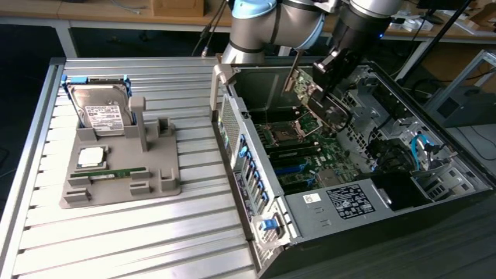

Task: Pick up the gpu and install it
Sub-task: 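Insert the gpu into the slot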

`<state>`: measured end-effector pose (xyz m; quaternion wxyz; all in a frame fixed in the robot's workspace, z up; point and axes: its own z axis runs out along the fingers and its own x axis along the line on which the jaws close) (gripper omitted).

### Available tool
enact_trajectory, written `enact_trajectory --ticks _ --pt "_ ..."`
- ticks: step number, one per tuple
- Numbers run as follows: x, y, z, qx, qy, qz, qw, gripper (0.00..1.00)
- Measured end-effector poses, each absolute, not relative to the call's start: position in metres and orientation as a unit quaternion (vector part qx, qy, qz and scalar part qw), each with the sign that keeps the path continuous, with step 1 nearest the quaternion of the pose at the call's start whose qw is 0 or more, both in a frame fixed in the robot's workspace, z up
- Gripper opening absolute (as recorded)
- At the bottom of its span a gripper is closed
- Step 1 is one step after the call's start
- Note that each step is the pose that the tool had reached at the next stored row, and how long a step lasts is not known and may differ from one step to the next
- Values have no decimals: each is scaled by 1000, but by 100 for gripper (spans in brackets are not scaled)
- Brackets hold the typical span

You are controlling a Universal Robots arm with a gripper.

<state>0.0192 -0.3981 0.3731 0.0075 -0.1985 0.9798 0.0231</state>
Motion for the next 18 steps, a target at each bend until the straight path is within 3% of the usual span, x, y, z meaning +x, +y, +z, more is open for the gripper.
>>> enact_trajectory --ticks 18 --pt "19 -398 373 -365 931 24 3 27"
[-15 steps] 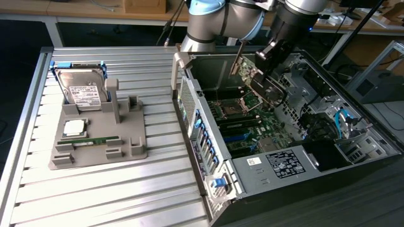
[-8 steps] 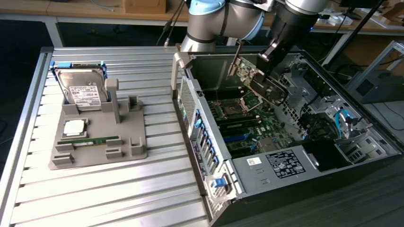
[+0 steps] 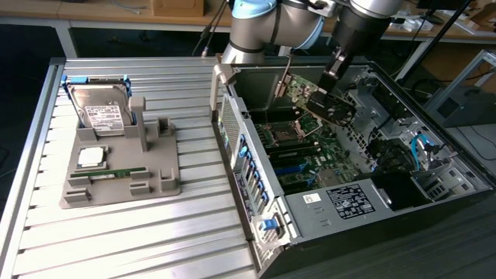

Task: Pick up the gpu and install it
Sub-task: 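Insert the gpu into the slot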

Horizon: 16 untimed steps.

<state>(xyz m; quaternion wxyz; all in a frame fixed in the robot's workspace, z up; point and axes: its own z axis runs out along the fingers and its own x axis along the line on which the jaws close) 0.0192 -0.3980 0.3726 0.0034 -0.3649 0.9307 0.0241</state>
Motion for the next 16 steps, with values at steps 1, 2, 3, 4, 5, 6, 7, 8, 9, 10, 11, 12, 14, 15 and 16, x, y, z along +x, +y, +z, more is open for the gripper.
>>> enact_trajectory --ticks 1,2,3,4,5,6,7,8,9,10,11,12,14,15,16 --pt "19 -398 373 -377 926 24 3 27" --pt "19 -398 372 -392 920 24 3 27" --pt "19 -398 372 -400 916 24 2 27" --pt "19 -398 372 -402 915 24 2 27" --pt "19 -398 372 -404 914 24 2 27" --pt "19 -398 372 -406 913 24 2 27" --pt "19 -398 372 -408 913 24 2 27" --pt "19 -398 372 -410 912 24 2 27" --pt "19 -398 372 -413 911 24 2 27" --pt "19 -398 372 -415 910 24 2 27" --pt "19 -398 372 -417 909 24 2 27" --pt "19 -398 372 -419 908 24 2 27" --pt "19 -398 372 -423 906 24 2 27" --pt "19 -398 372 -424 905 24 2 27" --pt "19 -398 372 -427 904 24 2 27"
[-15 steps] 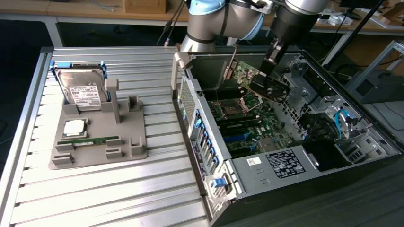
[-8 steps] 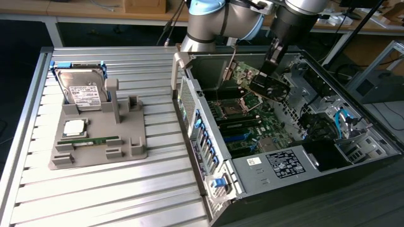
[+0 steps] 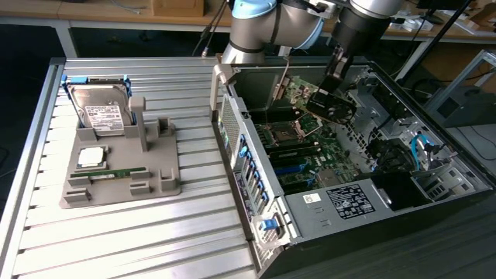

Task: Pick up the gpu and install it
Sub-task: 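Insert the gpu into the slot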

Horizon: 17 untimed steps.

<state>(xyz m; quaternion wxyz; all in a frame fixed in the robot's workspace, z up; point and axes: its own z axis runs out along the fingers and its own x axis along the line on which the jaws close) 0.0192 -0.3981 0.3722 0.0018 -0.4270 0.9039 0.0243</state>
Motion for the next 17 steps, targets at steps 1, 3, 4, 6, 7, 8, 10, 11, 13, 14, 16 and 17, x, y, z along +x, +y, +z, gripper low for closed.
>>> enact_trajectory --ticks 1,3,4,6,7,8,10,11,13,14,16,17 --pt "19 -398 372 -430 903 24 2 27" --pt "19 -398 372 -434 901 24 2 27" --pt "19 -398 372 -437 899 24 2 27" --pt "19 -398 372 -441 897 24 1 27" --pt "19 -398 372 -443 896 24 1 27" --pt "19 -398 372 -446 895 24 1 27" --pt "19 -398 372 -450 893 24 1 27" --pt "19 -398 372 -452 892 24 1 27" --pt "19 -398 372 -457 889 24 1 27" --pt "19 -398 372 -460 887 24 1 27" --pt "19 -398 372 -466 885 24 1 27" --pt "19 -398 372 -468 884 24 1 27"
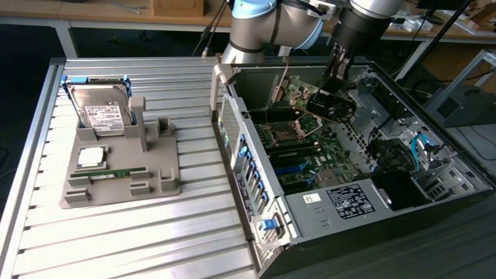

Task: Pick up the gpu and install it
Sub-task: 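Insert the gpu into the slot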

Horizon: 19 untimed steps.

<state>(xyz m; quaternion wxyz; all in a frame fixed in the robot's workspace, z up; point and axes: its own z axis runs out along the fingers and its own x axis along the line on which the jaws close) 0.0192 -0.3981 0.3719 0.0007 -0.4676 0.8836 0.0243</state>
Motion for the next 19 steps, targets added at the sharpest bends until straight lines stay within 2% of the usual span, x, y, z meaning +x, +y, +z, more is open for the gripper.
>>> enact_trajectory --ticks 19 --pt "19 -398 372 -514 858 24 -1 27"
